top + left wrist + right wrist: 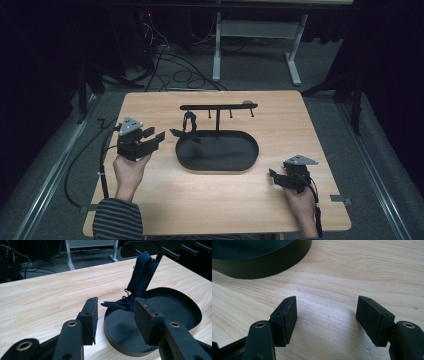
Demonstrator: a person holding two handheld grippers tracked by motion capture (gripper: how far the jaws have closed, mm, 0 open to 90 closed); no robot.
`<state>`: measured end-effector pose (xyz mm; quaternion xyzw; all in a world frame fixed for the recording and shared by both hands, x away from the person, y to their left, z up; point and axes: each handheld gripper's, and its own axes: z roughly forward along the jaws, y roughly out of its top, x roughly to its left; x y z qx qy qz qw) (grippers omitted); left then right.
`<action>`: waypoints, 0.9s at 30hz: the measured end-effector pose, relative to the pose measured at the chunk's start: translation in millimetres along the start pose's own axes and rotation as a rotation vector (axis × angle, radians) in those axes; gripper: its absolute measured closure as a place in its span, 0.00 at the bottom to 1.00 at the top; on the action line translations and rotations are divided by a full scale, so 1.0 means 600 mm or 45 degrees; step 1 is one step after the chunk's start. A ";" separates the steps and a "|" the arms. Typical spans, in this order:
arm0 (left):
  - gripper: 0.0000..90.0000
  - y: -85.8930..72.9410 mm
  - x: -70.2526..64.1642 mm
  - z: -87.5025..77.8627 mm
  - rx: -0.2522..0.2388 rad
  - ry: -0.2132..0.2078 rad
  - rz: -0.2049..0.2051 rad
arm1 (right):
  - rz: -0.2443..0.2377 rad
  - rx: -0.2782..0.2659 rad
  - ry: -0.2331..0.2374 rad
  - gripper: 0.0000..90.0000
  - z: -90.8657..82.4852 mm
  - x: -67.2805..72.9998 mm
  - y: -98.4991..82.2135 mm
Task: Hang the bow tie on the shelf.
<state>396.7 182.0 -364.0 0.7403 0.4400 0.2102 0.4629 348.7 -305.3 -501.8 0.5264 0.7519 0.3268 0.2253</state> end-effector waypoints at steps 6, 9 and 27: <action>0.60 -0.008 0.000 -0.009 -0.006 0.011 -0.001 | -0.001 0.000 -0.001 0.39 0.000 0.000 0.000; 0.60 -0.012 0.000 -0.014 -0.011 0.010 -0.008 | -0.001 0.000 -0.001 0.39 0.000 0.000 0.000; 0.60 -0.046 0.007 -0.034 -0.004 0.031 -0.039 | -0.007 0.001 -0.003 0.39 0.000 0.001 0.000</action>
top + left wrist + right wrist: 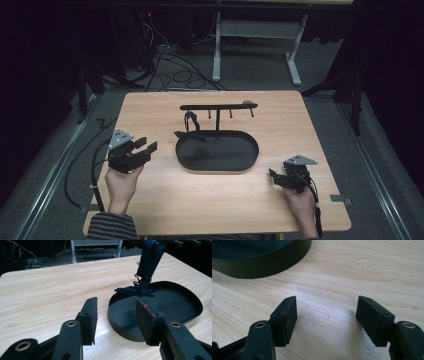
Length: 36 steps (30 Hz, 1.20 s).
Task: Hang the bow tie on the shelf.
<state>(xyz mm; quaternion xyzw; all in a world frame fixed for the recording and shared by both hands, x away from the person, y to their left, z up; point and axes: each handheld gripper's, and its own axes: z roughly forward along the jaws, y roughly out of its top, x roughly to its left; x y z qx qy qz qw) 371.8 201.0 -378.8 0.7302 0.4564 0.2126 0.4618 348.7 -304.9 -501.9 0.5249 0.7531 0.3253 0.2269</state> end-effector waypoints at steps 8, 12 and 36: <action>0.59 -0.013 -0.001 -0.004 0.003 0.008 -0.006 | -0.001 0.001 -0.001 0.39 0.000 0.000 0.000; 0.59 -0.017 -0.001 -0.006 0.005 0.011 -0.009 | -0.002 0.001 -0.002 0.39 0.000 0.000 0.000; 0.59 -0.054 -0.008 -0.008 0.043 0.014 -0.022 | 0.000 0.002 -0.005 0.39 0.000 0.001 0.000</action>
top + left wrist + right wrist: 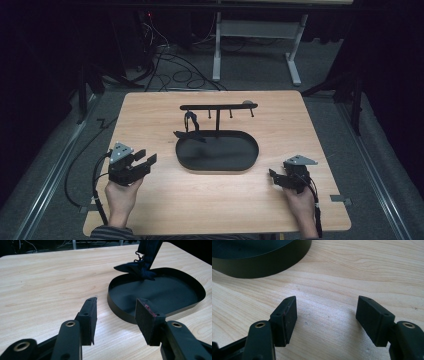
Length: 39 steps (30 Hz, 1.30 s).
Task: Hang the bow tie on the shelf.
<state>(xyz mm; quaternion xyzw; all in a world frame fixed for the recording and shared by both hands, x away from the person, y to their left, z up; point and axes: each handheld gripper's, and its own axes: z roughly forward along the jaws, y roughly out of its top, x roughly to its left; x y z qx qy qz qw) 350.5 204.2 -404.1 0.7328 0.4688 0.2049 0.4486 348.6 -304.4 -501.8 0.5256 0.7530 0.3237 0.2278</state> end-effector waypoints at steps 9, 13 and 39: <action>0.58 -0.013 -0.001 -0.001 0.014 -0.005 -0.007 | 0.000 0.001 -0.002 0.39 0.000 0.000 0.000; 0.58 -0.018 -0.001 0.000 0.019 -0.006 -0.011 | -0.001 0.000 -0.001 0.39 0.000 0.000 0.000; 0.58 -0.053 0.002 0.005 0.056 -0.029 -0.071 | -0.004 0.001 -0.003 0.39 0.000 0.001 0.000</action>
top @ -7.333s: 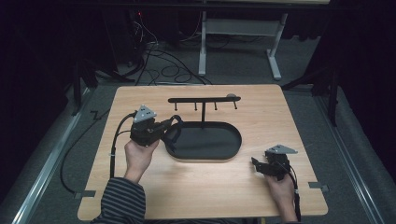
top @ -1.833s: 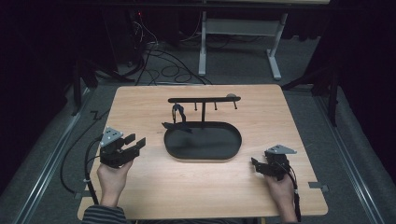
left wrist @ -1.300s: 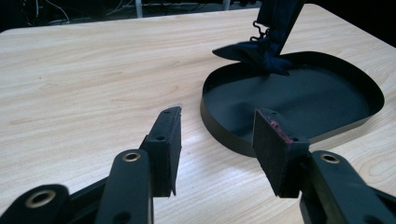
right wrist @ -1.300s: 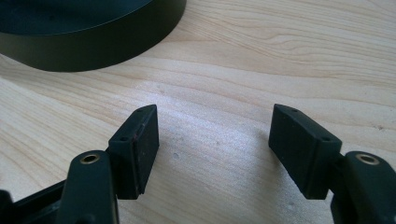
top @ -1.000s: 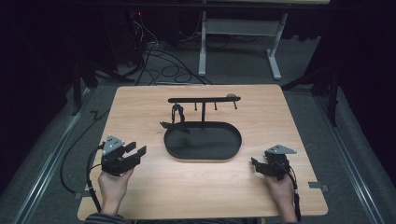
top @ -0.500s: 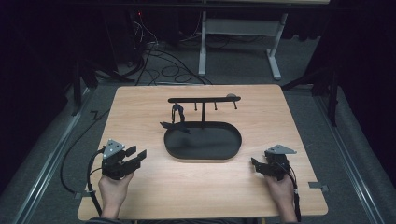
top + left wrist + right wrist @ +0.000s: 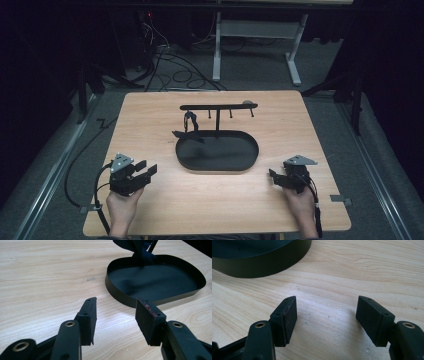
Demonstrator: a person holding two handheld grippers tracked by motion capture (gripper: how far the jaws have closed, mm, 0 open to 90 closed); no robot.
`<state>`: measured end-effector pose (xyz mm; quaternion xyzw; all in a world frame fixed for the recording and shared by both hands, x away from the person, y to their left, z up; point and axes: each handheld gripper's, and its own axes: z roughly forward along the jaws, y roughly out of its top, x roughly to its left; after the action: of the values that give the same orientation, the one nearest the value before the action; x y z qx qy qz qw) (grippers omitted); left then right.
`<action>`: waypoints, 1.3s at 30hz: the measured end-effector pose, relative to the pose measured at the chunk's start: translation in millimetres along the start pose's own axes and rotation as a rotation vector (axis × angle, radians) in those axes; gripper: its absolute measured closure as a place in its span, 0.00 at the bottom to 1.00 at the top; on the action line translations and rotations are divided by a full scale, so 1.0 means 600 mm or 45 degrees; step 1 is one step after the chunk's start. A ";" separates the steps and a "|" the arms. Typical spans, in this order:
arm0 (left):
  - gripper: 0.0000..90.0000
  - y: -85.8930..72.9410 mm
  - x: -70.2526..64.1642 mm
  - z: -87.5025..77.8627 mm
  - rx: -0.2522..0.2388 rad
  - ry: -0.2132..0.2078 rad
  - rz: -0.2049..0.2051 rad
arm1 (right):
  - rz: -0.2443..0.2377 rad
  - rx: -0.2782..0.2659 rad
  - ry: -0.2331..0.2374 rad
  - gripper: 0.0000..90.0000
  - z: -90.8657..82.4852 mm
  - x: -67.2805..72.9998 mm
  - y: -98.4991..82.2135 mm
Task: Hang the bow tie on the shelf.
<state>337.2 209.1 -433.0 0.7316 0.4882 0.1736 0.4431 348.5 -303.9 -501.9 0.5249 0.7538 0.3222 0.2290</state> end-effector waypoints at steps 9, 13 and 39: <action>0.57 -0.011 0.004 0.008 0.029 -0.009 -0.020 | 0.000 0.001 0.000 0.39 0.000 0.000 0.000; 0.57 -0.014 0.006 0.011 0.036 -0.008 -0.027 | -0.001 0.001 -0.001 0.39 0.000 0.000 0.000; 0.57 -0.040 0.010 0.031 0.078 -0.008 -0.065 | -0.001 0.001 0.000 0.39 0.000 0.000 0.000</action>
<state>339.3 208.3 -464.2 0.7326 0.5106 0.1450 0.4262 348.5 -303.8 -501.8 0.5248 0.7540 0.3219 0.2292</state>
